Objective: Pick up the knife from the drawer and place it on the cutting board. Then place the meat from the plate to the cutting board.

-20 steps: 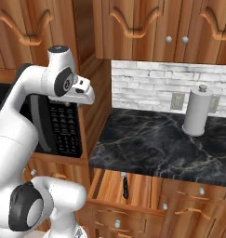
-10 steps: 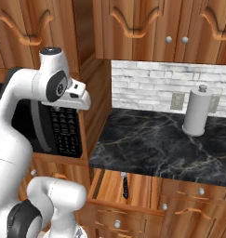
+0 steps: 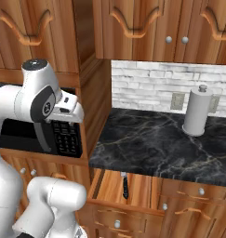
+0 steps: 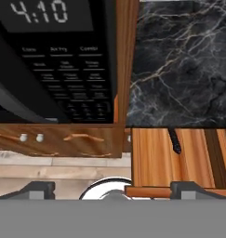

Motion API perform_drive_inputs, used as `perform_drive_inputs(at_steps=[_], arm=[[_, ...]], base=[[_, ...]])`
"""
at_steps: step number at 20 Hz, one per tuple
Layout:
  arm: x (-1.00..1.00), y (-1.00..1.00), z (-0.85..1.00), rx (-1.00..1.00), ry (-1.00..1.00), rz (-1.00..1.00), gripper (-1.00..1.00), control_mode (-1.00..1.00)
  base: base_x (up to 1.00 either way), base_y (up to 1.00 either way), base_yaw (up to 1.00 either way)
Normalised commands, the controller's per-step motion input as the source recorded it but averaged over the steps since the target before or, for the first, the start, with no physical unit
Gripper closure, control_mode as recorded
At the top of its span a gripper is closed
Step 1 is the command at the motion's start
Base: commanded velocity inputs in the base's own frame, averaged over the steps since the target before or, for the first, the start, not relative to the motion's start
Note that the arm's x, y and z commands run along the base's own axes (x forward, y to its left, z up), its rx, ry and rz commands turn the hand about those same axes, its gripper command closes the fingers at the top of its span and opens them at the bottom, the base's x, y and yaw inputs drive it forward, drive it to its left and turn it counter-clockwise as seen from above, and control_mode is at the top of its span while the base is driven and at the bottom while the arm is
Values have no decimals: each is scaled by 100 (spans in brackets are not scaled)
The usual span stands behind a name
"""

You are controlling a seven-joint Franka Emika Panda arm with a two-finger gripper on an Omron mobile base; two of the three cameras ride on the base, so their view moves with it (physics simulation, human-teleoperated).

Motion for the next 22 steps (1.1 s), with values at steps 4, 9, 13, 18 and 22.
perform_drive_inputs(at_steps=[4,9,13,18,22], arm=[[-38,0,-7,0,-3,0,-100,100],[0,0,0,0,0,0,-100,100],[0,0,0,0,0,0,-100,100],[0,0,0,0,0,0,-100,100],[0,0,0,0,0,0,-100,100]], base=[[-25,0,0],[-92,25,-15],[-43,29,-34],[-4,40,-36],[-13,45,-50]])
